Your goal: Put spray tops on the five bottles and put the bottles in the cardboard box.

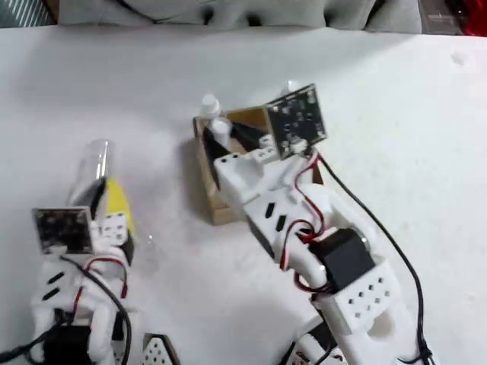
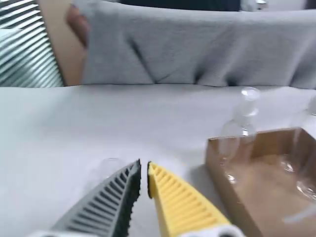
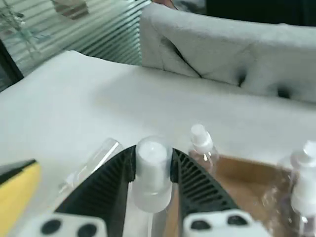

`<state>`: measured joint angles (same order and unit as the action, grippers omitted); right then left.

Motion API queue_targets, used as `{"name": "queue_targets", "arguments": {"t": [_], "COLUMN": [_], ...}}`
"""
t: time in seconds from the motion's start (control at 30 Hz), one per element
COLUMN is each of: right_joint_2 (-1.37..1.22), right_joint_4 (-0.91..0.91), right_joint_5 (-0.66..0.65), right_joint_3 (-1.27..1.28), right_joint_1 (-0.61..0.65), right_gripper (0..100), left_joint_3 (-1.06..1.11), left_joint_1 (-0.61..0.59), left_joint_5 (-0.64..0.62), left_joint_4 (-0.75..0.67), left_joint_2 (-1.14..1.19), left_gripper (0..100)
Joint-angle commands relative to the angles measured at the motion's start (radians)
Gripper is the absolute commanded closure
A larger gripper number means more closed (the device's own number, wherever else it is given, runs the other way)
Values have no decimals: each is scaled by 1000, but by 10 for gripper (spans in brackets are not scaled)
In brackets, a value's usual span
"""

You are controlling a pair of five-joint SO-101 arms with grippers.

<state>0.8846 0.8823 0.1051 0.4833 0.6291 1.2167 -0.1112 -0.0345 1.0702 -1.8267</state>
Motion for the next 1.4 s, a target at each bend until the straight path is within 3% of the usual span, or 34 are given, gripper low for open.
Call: {"name": "queue_targets", "arguments": {"t": [0.0,0.17,0.5,0.97,1.1,1.37], "right_joint_2": [61,139,219,228,225,217], "right_joint_4": [99,268,460,700,757,685], "right_joint_5": [15,17,11,9,5,-298], "right_joint_3": [-9,-6,-2,-2,0,198], "right_joint_1": [-33,-93,-262,-529,-656,-912], "right_gripper": [982,982,982,981,981,981], "left_joint_3": [-83,-98,-359,-566,-608,-628], "left_joint_1": [-114,-200,-311,-483,-504,-496], "left_joint_5": [12,15,64,117,115,114], "left_joint_4": [55,86,86,86,86,77], "left_joint_2": [4,71,581,1033,1153,1291], "left_gripper": [980,980,980,980,980,980]}}
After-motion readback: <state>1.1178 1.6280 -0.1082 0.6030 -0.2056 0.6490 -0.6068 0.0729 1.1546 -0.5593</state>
